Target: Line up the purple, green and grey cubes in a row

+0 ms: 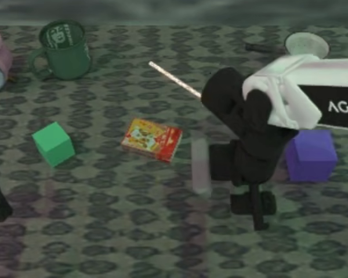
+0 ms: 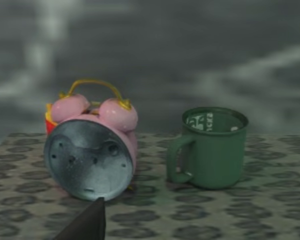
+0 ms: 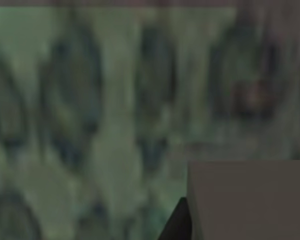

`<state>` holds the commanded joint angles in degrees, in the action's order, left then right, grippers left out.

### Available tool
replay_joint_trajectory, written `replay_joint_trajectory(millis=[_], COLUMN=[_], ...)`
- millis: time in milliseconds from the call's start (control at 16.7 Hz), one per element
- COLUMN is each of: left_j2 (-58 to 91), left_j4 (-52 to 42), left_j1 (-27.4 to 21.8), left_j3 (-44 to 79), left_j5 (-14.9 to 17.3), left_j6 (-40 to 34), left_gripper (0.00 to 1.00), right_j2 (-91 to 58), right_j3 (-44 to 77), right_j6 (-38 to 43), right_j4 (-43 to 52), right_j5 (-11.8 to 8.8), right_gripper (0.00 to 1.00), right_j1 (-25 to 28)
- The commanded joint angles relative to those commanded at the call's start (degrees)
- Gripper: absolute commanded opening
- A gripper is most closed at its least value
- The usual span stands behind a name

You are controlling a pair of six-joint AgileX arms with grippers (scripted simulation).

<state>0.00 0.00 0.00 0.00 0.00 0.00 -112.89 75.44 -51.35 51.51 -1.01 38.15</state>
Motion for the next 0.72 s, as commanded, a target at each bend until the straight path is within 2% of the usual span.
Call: replay_joint_trajectory(millis=[180, 420, 720], left_j2=[0.0, 0.0, 0.0], left_j4=[0.0, 0.0, 0.0], left_j1=[0.0, 0.0, 0.0], left_j3=[0.0, 0.0, 0.0], left_j5=[0.0, 0.0, 0.0], left_j6=[0.0, 0.0, 0.0], left_gripper=[1.0, 1.0, 1.0], right_j2=[-1.5, -1.5, -1.5], right_j3=[-2.7, -2.8, -2.8], right_j6=[-0.1, -0.1, -0.1], right_j4=[-3.7, -3.8, -3.8], right_j5=[0.0, 0.0, 0.0], right_gripper=[0.0, 0.0, 0.38], right_j1=[0.1, 0.2, 0.2])
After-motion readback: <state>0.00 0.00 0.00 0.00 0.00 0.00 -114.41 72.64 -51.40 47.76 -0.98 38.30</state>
